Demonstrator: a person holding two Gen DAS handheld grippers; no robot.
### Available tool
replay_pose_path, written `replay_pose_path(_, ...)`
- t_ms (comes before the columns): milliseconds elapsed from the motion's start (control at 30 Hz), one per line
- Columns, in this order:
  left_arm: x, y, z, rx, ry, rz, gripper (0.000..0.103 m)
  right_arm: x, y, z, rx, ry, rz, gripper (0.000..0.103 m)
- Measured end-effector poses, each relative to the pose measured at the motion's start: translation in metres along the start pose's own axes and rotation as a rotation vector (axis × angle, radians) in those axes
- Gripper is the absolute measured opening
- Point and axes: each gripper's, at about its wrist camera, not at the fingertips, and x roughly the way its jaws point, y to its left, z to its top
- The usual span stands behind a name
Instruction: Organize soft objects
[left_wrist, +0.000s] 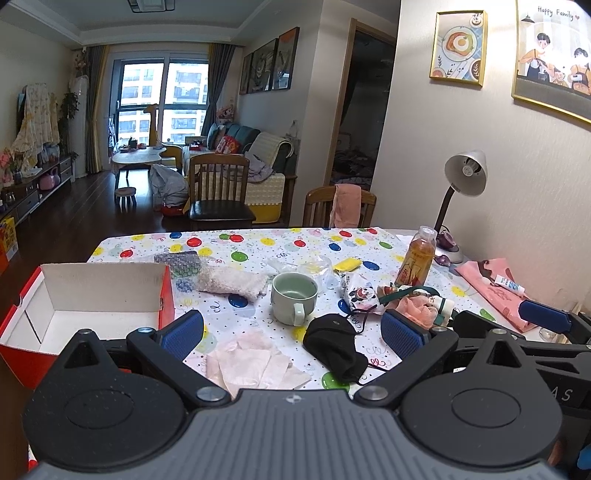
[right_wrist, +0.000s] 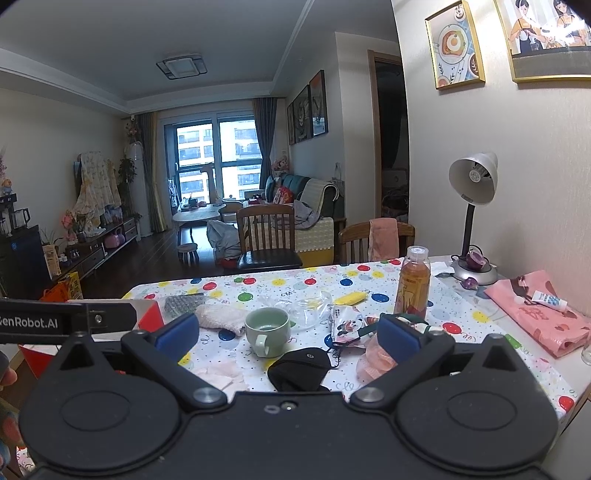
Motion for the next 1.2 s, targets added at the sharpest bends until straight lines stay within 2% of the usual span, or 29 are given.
replay_pose_path(367, 0.021, -0.013, 0.005, 0.003, 0.037, 0.019, 0.103, 0.011, -0.012, 0.000, 0.009, 0.014, 0.005, 0.103)
replay_pose_path(700, 0.052, -0.030, 0.014, 0.001, 0.053, -0.006, 0.103, 0.047, -0.041, 0.004, 0.015, 0.038, 0.010, 0.103)
replay_pose_path(867, 0.083, -0.035, 0.018, -0.014, 0.098, 0.051, 0.103, 0.072, -0.063, 0.004, 0.028, 0.062, 0.013, 0.103)
replay_pose_path(933, 0.100, -0.035, 0.016, -0.002, 0.141, 0.096, 0.103, 0.084, -0.074, 0.003, 0.031, 0.078, 0.001, 0.103)
replay_pose_path(1033, 0.131, -0.029, 0.009, -0.039, 0.213, 0.125, 0.103, 0.100, -0.091, 0.001, 0.035, 0.108, -0.013, 0.103)
replay_pose_path(1200, 0.166, -0.025, -0.002, -0.033, 0.240, 0.158, 0.103, 0.131, -0.118, -0.008, 0.001, 0.160, -0.038, 0.102)
